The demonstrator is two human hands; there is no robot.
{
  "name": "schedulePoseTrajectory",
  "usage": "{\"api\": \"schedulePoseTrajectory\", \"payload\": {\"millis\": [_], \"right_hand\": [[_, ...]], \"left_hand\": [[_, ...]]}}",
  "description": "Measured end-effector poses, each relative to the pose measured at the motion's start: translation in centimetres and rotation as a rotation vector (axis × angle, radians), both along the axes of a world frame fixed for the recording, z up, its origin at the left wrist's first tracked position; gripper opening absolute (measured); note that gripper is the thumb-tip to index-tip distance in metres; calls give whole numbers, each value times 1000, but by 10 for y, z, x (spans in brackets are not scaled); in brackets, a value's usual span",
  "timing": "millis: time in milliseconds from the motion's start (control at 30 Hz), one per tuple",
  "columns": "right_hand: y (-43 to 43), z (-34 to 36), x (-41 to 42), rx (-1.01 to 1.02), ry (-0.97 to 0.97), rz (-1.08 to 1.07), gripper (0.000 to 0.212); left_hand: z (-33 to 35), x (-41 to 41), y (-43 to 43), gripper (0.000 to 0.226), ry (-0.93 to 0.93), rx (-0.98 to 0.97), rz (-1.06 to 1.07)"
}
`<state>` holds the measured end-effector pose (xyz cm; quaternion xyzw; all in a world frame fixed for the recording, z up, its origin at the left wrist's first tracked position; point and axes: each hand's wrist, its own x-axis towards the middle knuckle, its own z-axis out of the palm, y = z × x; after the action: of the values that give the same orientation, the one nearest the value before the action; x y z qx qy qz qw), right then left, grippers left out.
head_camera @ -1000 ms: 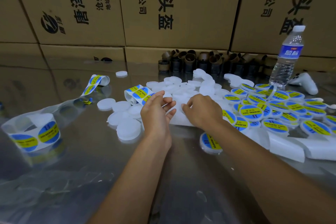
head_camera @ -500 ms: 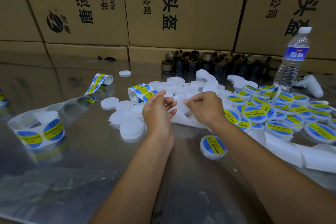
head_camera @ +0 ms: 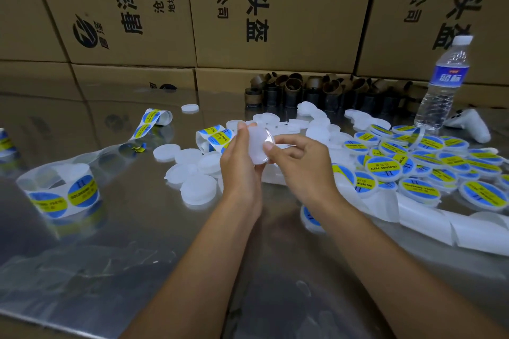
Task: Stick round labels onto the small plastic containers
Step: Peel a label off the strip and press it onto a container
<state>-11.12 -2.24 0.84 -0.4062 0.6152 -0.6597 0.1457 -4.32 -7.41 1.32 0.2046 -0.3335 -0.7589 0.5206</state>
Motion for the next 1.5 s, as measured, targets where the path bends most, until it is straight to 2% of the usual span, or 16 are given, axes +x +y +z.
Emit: {"api": "schedulePoseTrajectory", "payload": {"millis": [67,167,200,300,400,467,600,767,1000,1167,1367,1500], "right_hand": [[-1,-3,2,11,-5,3,10],[-1,-5,1,6,33,-13,1],[-2,-6,1,-11,79,-39,5],[-2,-12,0,-18,322,-163,13],[-3,-22,-4,177,609,-142,35],[-4,-27,-7,288,666,-81,42],[-7,-26,-8,295,451,-71,37],[-5,-18,-16,205,261,-100,4],[12,-2,-25,90,118,-172,22],[31,7,-34,39,95,-222,22],[49,14,-38,-13,-30,-131,20],[59,17,-38,35,-92,89,29]], "left_hand": [[-1,0,1,16,-16,-58,-9],[-1,1,2,18,-2,-117,-25],[-1,1,2,19,9,-124,-22],[0,5,-1,20,53,-108,-1],[0,9,-4,19,65,-96,21],[-1,10,-5,19,66,-98,24],[-2,8,-4,21,26,-109,27],[-1,7,-3,18,23,-70,8],[3,13,-6,11,41,5,74],[-1,13,-3,8,-73,-42,99],[-6,6,3,6,-231,-55,114],[-5,4,6,4,-227,-34,109]]}}
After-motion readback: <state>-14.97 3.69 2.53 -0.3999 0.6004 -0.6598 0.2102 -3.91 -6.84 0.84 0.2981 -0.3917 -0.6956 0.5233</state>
